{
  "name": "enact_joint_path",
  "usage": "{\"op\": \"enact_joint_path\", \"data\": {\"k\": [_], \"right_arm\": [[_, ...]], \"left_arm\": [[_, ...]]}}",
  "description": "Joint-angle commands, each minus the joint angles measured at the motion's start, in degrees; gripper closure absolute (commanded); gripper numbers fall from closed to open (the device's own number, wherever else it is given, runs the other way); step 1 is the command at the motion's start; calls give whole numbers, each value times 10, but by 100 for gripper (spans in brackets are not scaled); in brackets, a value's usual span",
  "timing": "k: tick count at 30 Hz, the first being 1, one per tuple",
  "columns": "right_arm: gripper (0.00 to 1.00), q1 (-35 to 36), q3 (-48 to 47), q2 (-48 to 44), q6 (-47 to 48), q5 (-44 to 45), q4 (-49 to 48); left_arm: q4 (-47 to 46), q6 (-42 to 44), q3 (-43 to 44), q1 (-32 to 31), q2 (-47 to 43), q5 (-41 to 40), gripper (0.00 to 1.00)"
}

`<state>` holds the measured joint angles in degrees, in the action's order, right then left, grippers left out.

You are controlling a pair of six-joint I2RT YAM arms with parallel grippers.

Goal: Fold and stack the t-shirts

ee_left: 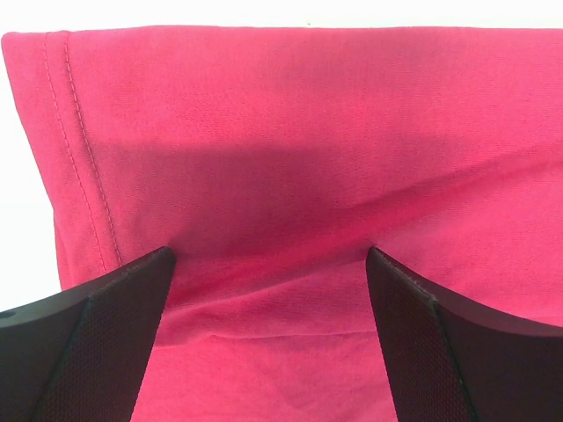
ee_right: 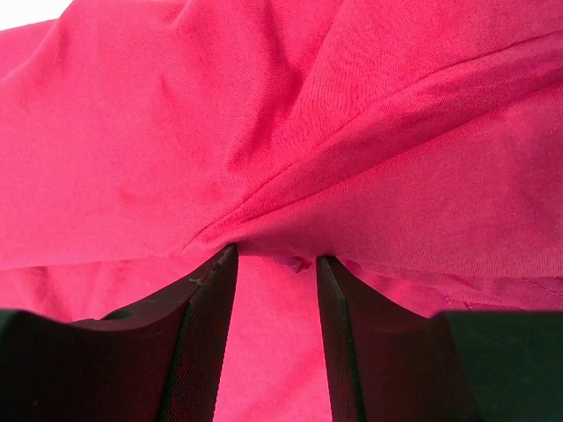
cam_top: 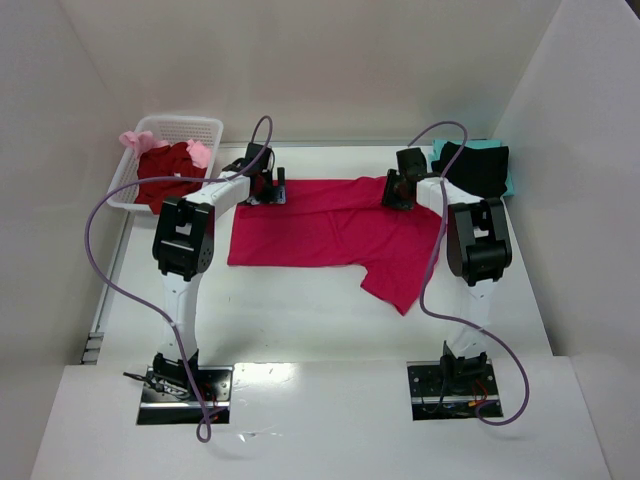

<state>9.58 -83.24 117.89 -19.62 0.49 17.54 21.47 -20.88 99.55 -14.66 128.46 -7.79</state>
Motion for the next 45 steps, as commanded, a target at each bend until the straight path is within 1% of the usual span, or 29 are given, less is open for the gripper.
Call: {"op": "enact_joint_path", "data": {"k": [1, 3, 5, 14, 20, 25, 32, 38, 40, 43, 45], "right_arm": [[53, 7, -3, 16, 7, 7, -15], [53, 7, -9, 16, 7, 7, -9], [56, 7, -15, 22, 7, 7, -9], [56, 7, -25, 32, 12, 7, 1], [56, 12, 0, -7, 12, 13, -2], [56, 12, -5, -7, 12, 13, 3], [56, 35, 8, -13, 26, 72, 8], [56, 47, -12, 5, 43, 117, 25], [57, 47, -12, 5, 43, 129, 25], [62, 47, -12, 5, 48, 143, 25], [62, 47, -17, 5, 49, 150, 25]], "left_arm": [[-3, 8, 19, 3, 14, 1, 3], [-3, 8, 19, 3, 14, 7, 3], [-3, 8, 19, 3, 14, 7, 3], [-3, 14, 19, 3, 14, 7, 2], [-3, 14, 19, 3, 14, 12, 2], [-3, 14, 24, 3, 14, 12, 2], [2, 14, 24, 3, 14, 12, 2], [2, 14, 24, 3, 14, 12, 2], [2, 14, 24, 3, 14, 12, 2], [2, 14, 24, 3, 19, 12, 2], [2, 14, 24, 3, 19, 12, 2]]}}
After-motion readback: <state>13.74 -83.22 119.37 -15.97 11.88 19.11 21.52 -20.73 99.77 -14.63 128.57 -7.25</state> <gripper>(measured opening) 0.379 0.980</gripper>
